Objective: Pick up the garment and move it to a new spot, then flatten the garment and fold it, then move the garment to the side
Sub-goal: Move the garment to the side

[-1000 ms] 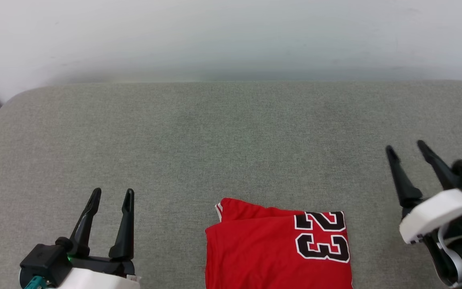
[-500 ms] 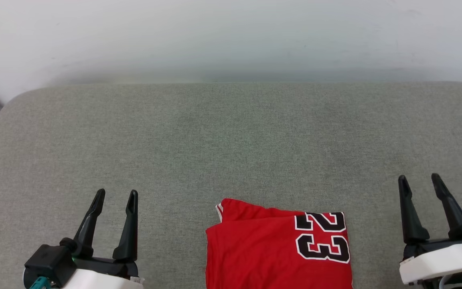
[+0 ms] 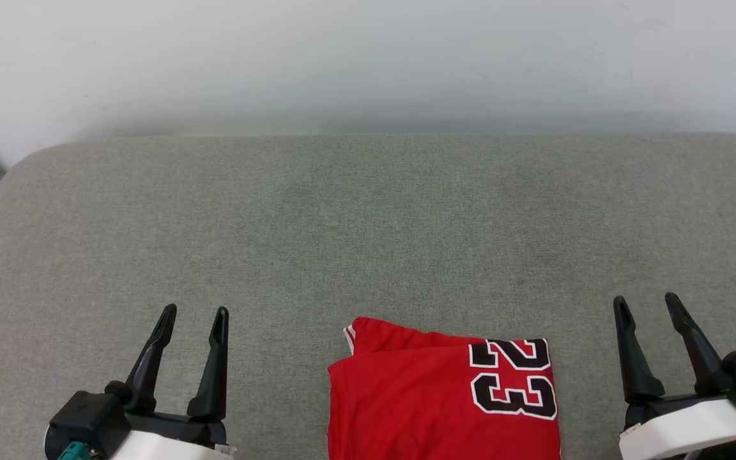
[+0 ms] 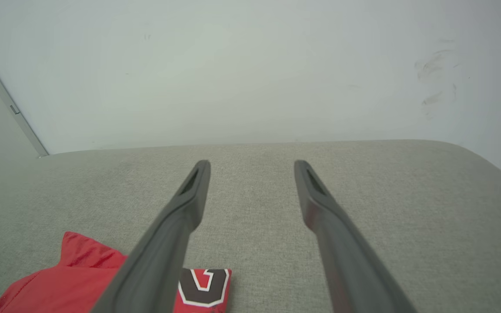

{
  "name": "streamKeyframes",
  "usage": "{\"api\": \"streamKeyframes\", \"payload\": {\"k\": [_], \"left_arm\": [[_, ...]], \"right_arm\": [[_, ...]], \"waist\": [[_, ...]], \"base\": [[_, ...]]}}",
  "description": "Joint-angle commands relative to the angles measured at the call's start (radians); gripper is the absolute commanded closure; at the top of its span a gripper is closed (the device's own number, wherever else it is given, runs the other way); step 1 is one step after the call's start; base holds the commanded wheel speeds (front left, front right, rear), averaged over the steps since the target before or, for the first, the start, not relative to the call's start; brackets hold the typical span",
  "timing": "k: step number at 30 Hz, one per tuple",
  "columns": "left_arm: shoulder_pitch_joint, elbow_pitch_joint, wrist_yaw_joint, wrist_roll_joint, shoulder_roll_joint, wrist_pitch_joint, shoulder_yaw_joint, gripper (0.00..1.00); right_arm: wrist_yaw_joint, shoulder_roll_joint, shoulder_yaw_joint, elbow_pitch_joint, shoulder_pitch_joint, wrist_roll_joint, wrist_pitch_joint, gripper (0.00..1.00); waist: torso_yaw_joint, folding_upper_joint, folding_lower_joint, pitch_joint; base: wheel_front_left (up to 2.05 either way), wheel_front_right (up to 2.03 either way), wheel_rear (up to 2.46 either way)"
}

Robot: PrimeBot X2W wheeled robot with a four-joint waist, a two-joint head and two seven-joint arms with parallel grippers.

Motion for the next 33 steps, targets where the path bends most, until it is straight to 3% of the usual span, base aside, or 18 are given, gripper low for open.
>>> {"api": "streamKeyframes", "payload": {"k": [1, 9, 16, 19, 23, 27, 33], "left_arm": [[-0.003, -0.002, -0.002, 0.006, -0.003, -0.002, -0.001, 0.0], [-0.008, -0.002, -0.002, 0.005, -0.008, -0.002, -0.007, 0.0], [-0.027, 0.002, -0.002, -0.006, -0.005, -0.002, -0.008, 0.0], [-0.04, 0.003, -0.002, -0.012, -0.01, -0.002, -0.01, 0.0], [-0.054, 0.006, -0.002, -0.014, -0.018, -0.002, -0.021, 0.0], [-0.077, 0.013, -0.002, -0.018, -0.019, -0.002, -0.033, 0.0], [-0.108, 0.021, -0.002, -0.019, -0.023, -0.002, -0.037, 0.0]], "right_arm": [[0.0, -0.002, 0.0, 0.002, 0.001, 0.002, 0.004, 0.0], [0.0, -0.041, 0.044, -0.013, 0.021, 0.007, 0.137, 0.0], [0.0, -0.087, 0.059, -0.083, 0.034, 0.106, 0.578, 0.0], [0.0, -0.052, 0.036, -0.131, 0.051, 0.127, 0.78, 0.0], [0.0, -0.027, 0.021, -0.176, 0.046, 0.099, 0.953, 0.0], [0.0, 0.0, 0.005, -0.158, 0.014, 0.073, 1.053, 0.0], [0.0, 0.023, 0.018, -0.087, -0.028, 0.04, 1.098, 0.0]], "waist": [[0.001, 0.0, 0.0, 0.001], [0.013, 0.0, 0.0, 0.018], [0.034, 0.0, 0.0, 0.052], [0.047, 0.0, 0.0, 0.073], [0.067, 0.0, 0.0, 0.105], [0.089, 0.0, 0.0, 0.136], [0.122, 0.0, 0.0, 0.171]], "base": [[0.0, 0.0, 0.0], [0.0, 0.0, 0.0], [0.0, 0.0, 0.0], [0.0, 0.0, 0.0], [0.0, 0.0, 0.0], [0.0, 0.0, 0.0], [0.0, 0.0, 0.0]]}}
